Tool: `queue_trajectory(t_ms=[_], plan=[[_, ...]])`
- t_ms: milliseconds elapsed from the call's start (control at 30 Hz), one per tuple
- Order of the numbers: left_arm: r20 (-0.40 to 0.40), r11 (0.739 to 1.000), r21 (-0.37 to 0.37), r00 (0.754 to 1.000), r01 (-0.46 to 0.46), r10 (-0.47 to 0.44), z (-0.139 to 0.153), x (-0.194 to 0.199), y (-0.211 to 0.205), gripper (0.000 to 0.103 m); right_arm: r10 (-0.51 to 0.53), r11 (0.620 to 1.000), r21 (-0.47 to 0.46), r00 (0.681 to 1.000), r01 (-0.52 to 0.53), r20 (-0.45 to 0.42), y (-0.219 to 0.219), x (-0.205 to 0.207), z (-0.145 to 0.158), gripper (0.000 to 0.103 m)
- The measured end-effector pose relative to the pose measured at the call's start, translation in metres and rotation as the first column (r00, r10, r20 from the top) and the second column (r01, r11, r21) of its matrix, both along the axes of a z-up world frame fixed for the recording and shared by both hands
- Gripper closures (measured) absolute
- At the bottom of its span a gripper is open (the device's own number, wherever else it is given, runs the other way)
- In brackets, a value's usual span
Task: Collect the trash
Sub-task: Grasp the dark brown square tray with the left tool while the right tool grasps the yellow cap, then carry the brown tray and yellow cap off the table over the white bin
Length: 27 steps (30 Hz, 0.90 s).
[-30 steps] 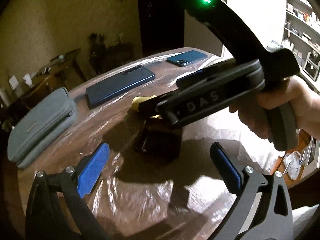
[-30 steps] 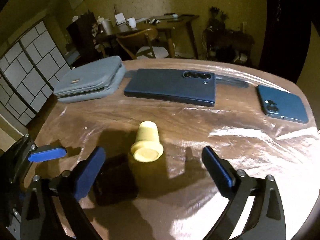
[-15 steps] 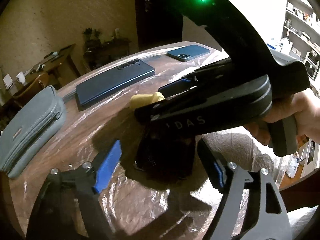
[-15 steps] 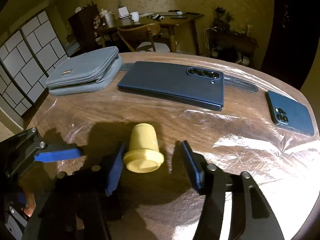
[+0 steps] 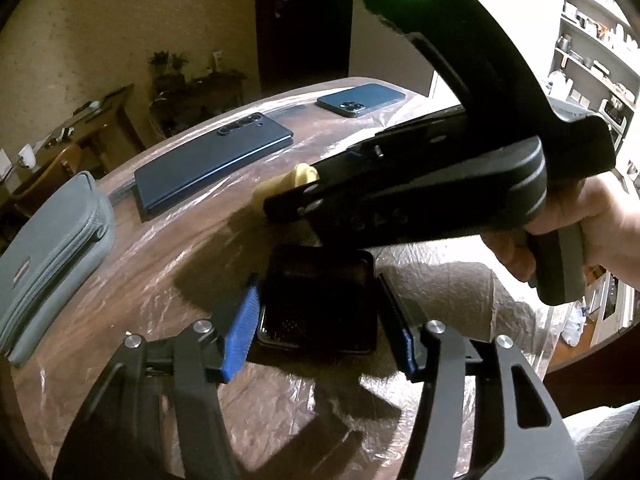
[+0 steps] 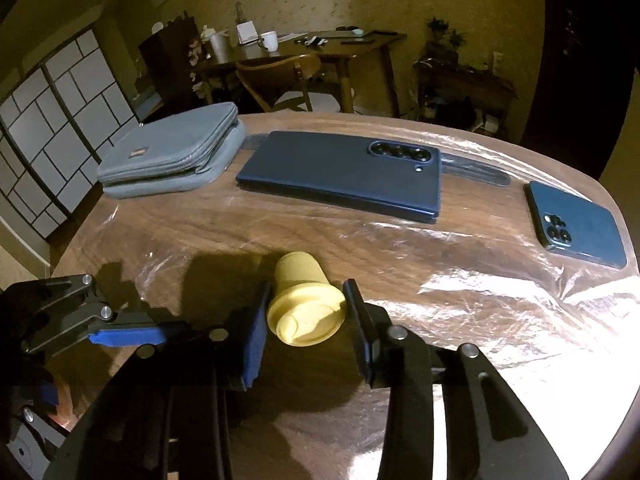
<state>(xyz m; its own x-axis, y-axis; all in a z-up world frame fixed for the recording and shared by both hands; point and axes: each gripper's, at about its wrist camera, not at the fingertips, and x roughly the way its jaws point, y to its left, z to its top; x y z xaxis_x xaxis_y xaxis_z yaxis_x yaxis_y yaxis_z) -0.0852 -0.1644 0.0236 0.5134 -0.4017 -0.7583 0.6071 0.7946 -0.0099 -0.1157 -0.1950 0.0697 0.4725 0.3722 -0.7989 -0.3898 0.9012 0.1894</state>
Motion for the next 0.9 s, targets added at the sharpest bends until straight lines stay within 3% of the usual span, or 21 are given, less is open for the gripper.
queue_trajectory(t_ms=[900], plan=[[-0.009, 0.997, -0.037, 0.998, -0.065, 0.064, 0.016, -0.022, 0.019, 0.046, -0.031, 0.998, 0.058, 0.999, 0.03, 0.019, -0.027, -0.048, 0.021, 0.067]])
